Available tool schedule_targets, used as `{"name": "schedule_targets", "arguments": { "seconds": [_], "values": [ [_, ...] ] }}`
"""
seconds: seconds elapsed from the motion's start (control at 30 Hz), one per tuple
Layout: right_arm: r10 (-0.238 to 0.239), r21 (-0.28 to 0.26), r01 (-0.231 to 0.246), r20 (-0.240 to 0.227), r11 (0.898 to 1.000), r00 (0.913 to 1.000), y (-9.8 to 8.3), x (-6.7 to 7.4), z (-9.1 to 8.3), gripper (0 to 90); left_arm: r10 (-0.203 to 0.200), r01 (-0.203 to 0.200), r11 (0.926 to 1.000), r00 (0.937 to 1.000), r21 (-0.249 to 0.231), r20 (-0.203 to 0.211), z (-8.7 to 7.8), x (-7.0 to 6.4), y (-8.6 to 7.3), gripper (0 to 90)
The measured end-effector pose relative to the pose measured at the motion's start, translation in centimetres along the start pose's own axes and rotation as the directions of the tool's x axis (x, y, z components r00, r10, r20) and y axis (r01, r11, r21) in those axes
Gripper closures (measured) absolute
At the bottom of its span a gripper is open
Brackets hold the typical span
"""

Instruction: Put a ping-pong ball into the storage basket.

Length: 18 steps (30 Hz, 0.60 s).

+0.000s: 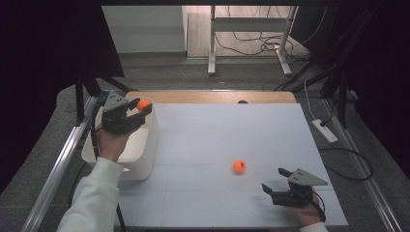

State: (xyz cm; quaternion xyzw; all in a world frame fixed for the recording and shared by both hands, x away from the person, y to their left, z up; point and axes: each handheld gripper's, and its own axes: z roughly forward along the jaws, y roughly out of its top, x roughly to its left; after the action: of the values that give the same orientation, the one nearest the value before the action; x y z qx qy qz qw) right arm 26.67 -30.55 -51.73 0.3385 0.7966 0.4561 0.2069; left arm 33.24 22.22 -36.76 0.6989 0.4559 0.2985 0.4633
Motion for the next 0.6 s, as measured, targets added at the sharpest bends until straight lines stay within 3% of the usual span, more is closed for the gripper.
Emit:
{"name": "schedule_targets", "arguments": {
  "seconds": [0.6],
  "values": [
    [0.0, 0.002, 0.0, 0.003, 1.0, 1.0, 0.0, 0.0, 0.1, 12.0, -0.052, 0.055, 0.9981, 0.9959, 0.027, -0.074, 0.0, 3.0, -0.7, 50.9]
  ]
}}
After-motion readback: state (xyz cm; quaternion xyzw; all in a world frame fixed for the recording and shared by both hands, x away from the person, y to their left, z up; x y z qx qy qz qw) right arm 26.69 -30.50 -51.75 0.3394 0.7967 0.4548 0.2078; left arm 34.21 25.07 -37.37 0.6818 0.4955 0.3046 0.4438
